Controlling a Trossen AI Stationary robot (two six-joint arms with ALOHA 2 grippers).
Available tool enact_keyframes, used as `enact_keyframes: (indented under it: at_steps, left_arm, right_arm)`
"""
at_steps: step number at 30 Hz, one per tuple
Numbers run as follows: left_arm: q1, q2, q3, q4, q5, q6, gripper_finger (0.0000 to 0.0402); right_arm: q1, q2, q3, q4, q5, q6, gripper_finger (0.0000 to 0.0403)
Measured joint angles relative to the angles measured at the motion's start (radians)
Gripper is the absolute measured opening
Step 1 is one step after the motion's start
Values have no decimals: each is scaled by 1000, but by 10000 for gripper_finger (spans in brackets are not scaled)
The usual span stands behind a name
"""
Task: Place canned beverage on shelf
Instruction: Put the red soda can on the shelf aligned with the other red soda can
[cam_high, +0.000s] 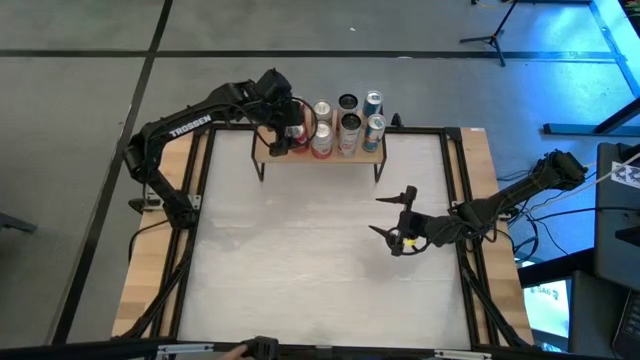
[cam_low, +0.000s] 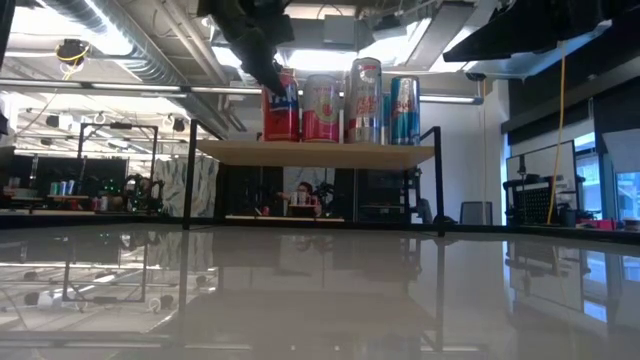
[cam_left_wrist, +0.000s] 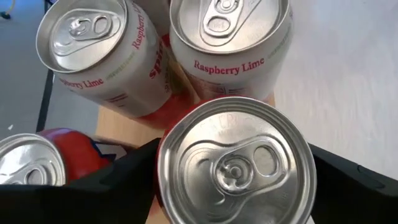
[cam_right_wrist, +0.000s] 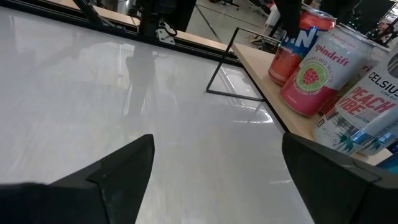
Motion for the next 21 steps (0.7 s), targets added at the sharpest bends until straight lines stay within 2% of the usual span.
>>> enact_keyframes:
  at_steps: [5, 21]
  left_arm:
    - [0, 2, -3, -3, -25, -26, 334]
    - [-1, 1, -3, -2, -58, -53, 337]
  right_arm:
    - [0, 0, 0, 0, 0, 0, 349]
    - [0, 0, 0, 0, 0, 0, 349]
